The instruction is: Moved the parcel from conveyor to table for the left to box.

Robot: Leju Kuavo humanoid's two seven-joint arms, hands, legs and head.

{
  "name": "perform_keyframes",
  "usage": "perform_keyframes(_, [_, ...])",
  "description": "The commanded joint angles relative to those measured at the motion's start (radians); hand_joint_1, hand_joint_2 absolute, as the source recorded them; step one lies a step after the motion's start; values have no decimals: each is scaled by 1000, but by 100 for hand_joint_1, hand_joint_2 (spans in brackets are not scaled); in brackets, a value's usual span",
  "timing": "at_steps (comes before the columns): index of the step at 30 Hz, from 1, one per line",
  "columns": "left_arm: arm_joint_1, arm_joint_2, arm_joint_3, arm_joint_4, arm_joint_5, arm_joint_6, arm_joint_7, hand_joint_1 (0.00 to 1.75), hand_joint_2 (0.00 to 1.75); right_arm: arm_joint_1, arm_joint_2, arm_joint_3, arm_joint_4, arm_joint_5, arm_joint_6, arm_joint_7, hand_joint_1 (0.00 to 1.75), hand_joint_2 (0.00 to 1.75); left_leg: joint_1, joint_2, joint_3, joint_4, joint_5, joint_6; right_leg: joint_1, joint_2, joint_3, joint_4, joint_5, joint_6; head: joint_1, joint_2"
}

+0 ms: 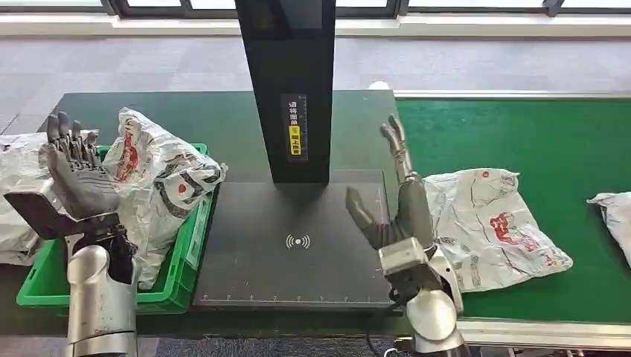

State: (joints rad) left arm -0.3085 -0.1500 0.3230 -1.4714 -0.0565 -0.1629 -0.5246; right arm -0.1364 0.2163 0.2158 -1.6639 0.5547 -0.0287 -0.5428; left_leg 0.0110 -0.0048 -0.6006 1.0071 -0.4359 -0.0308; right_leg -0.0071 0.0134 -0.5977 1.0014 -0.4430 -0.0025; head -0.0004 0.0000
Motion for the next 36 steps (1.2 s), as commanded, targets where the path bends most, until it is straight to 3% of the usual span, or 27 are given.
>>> perform_keyframes(1, [68, -89, -200, -81, 16, -40, -60, 0, 0, -291, -36, -350, 539, 56, -94, 95, 0, 175, 0, -1, 2, -1, 1, 2, 0, -3, 4, -2, 1, 1, 0, 0])
perform_keyframes(4, [66, -81, -278, -36, 41, -59, -56, 0, 0, -418, -92, -468, 796, 109, -147, 69, 0, 175, 0, -2, 3, -1, 1, 2, 1, -5, 6, -4, 2, 2, 0, 0])
perform_keyframes(11, [68, -72, -269, -41, 45, -58, -57, 0, 0, -407, -75, -472, 776, 120, -150, 65, 0, 175, -2, -2, 0, 0, 3, 5, -1, -6, 3, -2, 3, 4, 0, 0])
perform_keyframes(12, [68, -72, -270, -41, 54, -76, -52, 0, 0, -402, -73, -479, 771, 143, -163, 116, 0, 0, -2, -2, 1, -1, 3, 5, -1, -6, 3, -2, 3, 4, 0, 0])
perform_keyframes(13, [75, -72, -283, -36, 76, -122, -30, 0, 0, -397, -99, -475, 790, 222, -218, 177, 0, 0, -2, -3, 0, 0, 3, 5, -1, -7, 2, -1, 3, 4, 0, 0])
perform_keyframes(14, [86, -79, -284, -40, 86, -131, -29, 0, 0, -393, -117, -485, 816, 248, -234, 193, 0, 175, -2, -4, 1, -1, 3, 5, -1, -8, 3, -2, 3, 4, 0, 0])
perform_keyframes(18, [123, -89, -285, -54, 46, -108, -72, 0, 0, -413, -171, -603, 981, 305, -313, 214, 0, 175, -2, -5, 2, -1, 3, 6, -1, -9, 5, -4, 2, 4, 0, 0])
perform_keyframes(22, [125, -84, -296, -41, 37, -103, -70, 0, 0, -424, -270, -658, 1166, 502, -370, 480, 0, 175, -2, -7, 1, -1, 3, 6, -1, -12, 6, -4, 2, 5, 0, 0])
perform_keyframes(36, [151, -85, -308, -70, 12, -139, -50, 0, 0, -422, -338, -789, 1249, 669, -286, 690, 0, 175, -4, -3, 0, 0, 1, 8, -4, -8, 3, -3, 2, 6, 0, 0])
